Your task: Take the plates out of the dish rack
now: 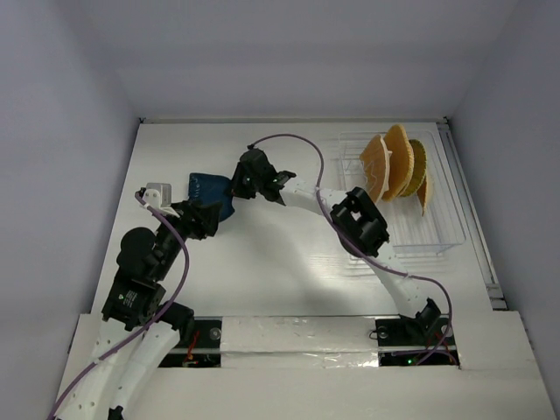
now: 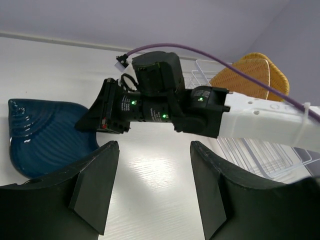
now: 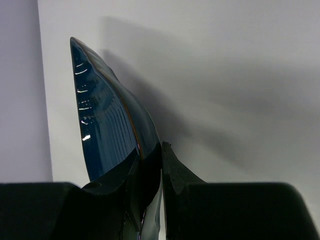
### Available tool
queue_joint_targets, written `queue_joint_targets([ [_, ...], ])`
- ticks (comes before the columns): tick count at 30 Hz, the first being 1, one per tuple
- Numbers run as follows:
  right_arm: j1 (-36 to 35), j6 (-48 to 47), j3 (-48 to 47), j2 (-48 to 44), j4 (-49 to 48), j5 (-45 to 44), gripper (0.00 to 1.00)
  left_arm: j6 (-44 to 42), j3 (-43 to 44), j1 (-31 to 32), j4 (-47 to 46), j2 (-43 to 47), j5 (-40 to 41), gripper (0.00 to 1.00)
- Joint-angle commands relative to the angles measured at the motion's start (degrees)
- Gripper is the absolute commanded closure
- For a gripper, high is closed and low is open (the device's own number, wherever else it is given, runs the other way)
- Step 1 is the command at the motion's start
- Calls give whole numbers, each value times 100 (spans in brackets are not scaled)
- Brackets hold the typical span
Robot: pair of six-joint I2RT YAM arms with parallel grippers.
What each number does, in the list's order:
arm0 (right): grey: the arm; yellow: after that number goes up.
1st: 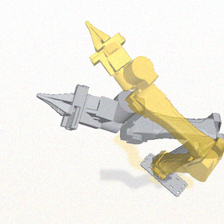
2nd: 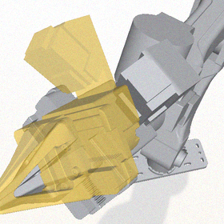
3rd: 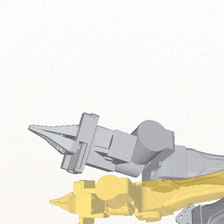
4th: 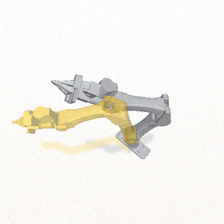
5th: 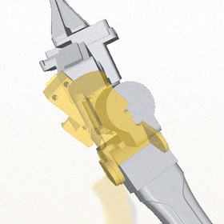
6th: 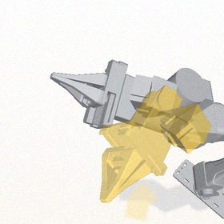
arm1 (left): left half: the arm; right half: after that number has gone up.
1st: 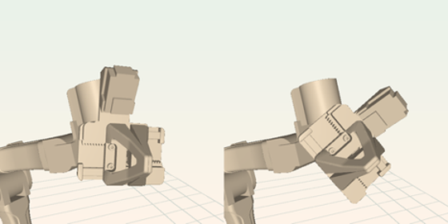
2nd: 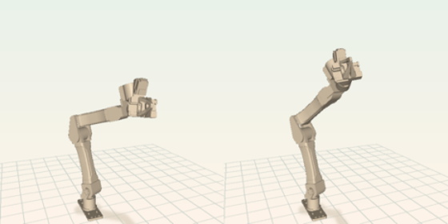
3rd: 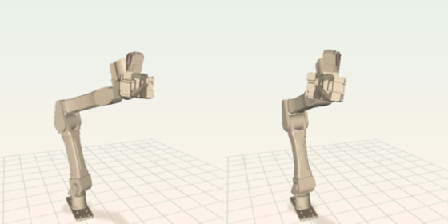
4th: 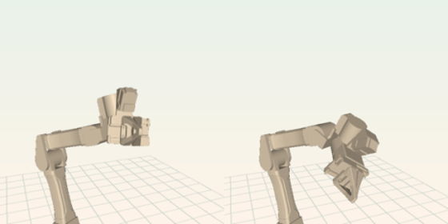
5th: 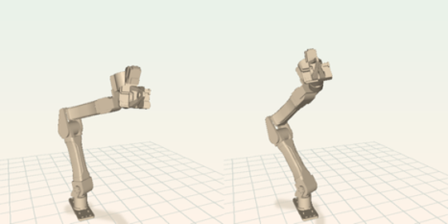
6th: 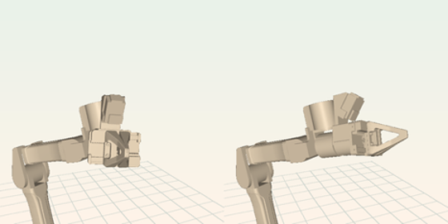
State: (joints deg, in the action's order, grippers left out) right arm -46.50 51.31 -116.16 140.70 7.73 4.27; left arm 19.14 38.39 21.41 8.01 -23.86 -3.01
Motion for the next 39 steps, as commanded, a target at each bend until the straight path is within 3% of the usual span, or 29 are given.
queue_joint_targets([
  [1,-96,687,-478,27,-1150,452,100,-15,186,30,-186,48,-42,44],
  [6,-149,951,-197,98,-1422,461,93,-15,177,30,-212,4,-86,44],
  [9,-149,960,-4,45,-1510,425,80,-15,169,-22,-203,13,-77,44],
  [10,-149,969,40,19,-1520,408,71,-15,177,-23,-195,4,-69,44],
  [12,-149,916,119,-17,-1537,390,65,-6,177,-23,-186,13,-69,44],
  [15,-149,820,260,-165,-1433,233,46,-15,169,-23,-186,21,-69,44],
  [16,-149,767,408,-236,-1423,180,34,-6,169,-23,-195,21,-60,44],
  [18,-149,556,602,-543,-1336,-117,21,-15,169,-23,-177,21,-60,44],
  [19,-149,477,864,-692,-1300,-259,7,-6,169,-23,-177,39,-42,44],
  [21,-149,240,1199,-1165,-1291,-740,0,-6,169,-23,-177,56,-33,44],
  [23,-149,46,1656,-1500,-1291,-1032,0,2,169,-23,-186,57,-33,44],
  [27,-149,-691,2105,-2300,-1020,-1603,0,-6,169,-75,-203,30,-51,44],
  [29,-149,-981,2307,-2871,-896,-1762,13,-15,160,-75,-203,30,-51,44],
  [30,-149,-1261,2604,-3099,-791,-2007,29,-6,160,-75,-203,22,-42,44],
  [31,-149,-1394,2781,-3632,-738,-2227,85,-6,160,-75,-195,13,-42,44],
  [32,-149,-1552,2983,-3916,-581,-2481,100,-6,160,-75,-195,13,-42,44],
  [33,-149,-1850,3185,-4215,-423,-3049,100,-6,160,-75,-186,21,-51,45],
  [36,0,-2458,3898,-5314,24,-4070,100,-6,151,-75,-203,30,-69,62],
  [37,166,-2581,4047,-5525,201,-4223,100,-6,151,-75,-221,30,-69,75],
  [39,334,-2888,4084,-6008,848,-4748,100,2,151,-75,-221,4,-60,92],
])
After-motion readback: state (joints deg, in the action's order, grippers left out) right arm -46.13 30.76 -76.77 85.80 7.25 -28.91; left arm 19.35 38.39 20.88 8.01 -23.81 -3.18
